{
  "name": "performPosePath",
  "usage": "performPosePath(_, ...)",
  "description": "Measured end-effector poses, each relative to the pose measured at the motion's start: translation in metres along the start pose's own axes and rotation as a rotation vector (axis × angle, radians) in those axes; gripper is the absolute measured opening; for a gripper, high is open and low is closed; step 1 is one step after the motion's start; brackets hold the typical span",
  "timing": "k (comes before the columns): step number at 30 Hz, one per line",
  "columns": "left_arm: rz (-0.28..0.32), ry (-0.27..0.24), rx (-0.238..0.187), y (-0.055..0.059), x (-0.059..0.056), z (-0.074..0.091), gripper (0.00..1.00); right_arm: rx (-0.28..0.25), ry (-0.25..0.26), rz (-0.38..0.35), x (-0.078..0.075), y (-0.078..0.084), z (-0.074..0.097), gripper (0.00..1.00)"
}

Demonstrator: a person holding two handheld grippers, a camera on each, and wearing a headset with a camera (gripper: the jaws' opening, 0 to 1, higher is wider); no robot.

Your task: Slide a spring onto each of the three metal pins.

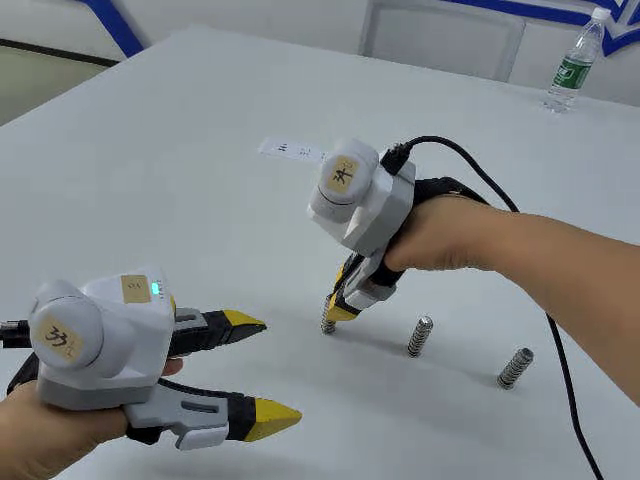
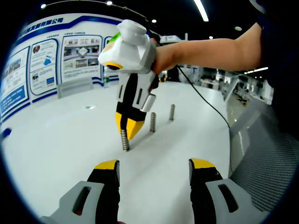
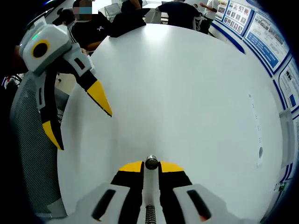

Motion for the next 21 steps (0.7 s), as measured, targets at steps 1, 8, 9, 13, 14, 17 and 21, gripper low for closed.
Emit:
performPosePath(1,0.0,0.0,-0.001,0.0,0.0,0.0,0.61,-0.003,0.0,-0.003,0.0,0.001,0.0,0.14)
performPosePath(8,-0.001,0.0,-0.005,-0.003,-0.001,-0.002,0.62,-0.026,0.021,-0.023,-0.002,0.01,0.01,0.18)
performPosePath(9,-0.001,0.0,-0.005,-0.003,-0.001,-0.003,0.62,-0.03,0.026,-0.026,-0.002,0.011,0.012,0.18)
performPosePath(13,-0.003,0.002,-0.004,-0.005,0.0,-0.004,0.63,-0.061,0.048,-0.032,-0.002,0.019,0.023,0.22)
performPosePath(14,-0.003,0.002,-0.004,-0.006,0.0,-0.004,0.63,-0.068,0.052,-0.035,-0.002,0.021,0.024,0.24)
performPosePath(17,-0.004,0.003,-0.007,-0.008,-0.001,-0.006,0.64,-0.099,0.068,-0.061,-0.001,0.028,0.033,0.27)
performPosePath(21,-0.007,0.003,-0.013,-0.011,-0.001,-0.007,0.64,-0.15,0.088,-0.084,0.004,0.035,0.042,0.34)
Point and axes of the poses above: the centre of the closed fingertips' face, and the gripper's own axes: z roughly backward along the fingers, x roughly to its left, y roughly out of its underside, the point moved 7 cm from there along z, roughly backward along the fingers, and after that the axes turned 3 degrees about y, right-handed, at the moved point
